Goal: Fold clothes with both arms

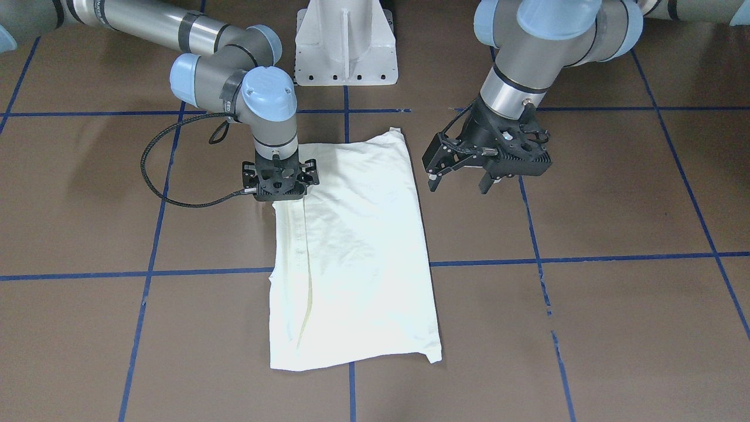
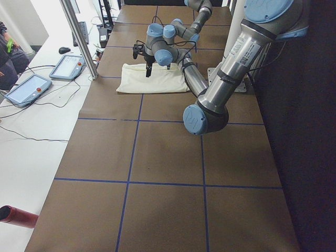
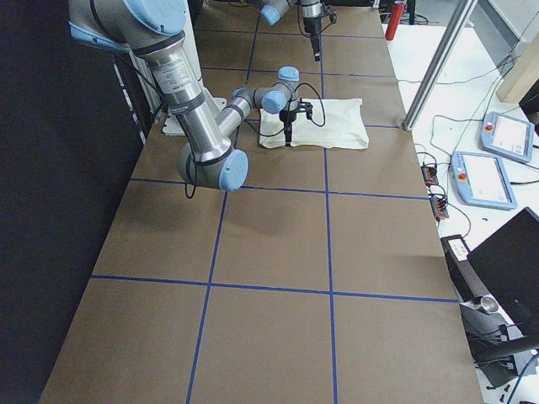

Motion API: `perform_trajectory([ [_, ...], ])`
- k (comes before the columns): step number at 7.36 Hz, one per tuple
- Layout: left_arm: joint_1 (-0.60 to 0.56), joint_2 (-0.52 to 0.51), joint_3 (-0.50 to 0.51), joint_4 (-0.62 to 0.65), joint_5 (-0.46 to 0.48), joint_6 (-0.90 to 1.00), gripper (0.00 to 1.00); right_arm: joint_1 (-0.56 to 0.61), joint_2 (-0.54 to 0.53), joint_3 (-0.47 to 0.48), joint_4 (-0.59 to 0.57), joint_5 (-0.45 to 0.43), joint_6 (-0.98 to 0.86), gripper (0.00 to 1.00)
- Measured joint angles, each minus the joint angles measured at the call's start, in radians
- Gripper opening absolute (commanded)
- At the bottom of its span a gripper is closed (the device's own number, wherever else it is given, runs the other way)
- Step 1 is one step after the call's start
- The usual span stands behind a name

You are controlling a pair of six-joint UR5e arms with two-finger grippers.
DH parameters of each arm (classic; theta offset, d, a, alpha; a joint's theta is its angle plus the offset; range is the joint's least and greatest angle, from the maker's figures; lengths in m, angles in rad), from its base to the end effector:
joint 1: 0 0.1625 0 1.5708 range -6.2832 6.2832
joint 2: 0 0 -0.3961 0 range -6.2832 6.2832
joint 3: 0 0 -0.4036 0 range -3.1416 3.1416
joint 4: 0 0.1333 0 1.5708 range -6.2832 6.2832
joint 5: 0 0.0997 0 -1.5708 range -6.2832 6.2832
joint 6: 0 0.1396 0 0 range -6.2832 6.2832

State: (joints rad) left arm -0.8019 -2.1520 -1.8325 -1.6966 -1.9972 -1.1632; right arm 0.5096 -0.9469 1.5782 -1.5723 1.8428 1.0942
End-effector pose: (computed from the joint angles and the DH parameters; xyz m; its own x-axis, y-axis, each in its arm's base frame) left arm 0.3957 -0.5177 0.1821 0.5270 -0.0256 -0.8495 0.2270 0.9675 0.1116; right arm -0.5792 -0.4334 0.2957 0.7791 -0.0709 0.6229 0.0289 0.9966 0.0773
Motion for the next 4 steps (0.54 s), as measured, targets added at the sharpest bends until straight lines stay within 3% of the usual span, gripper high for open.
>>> perform_trajectory([
  [4, 0.006, -0.004, 0.0, -0.001, 0.0, -0.002, 1.0, 0.026, -0.004, -0.004, -0.001, 0.005, -0.027, 1.0],
])
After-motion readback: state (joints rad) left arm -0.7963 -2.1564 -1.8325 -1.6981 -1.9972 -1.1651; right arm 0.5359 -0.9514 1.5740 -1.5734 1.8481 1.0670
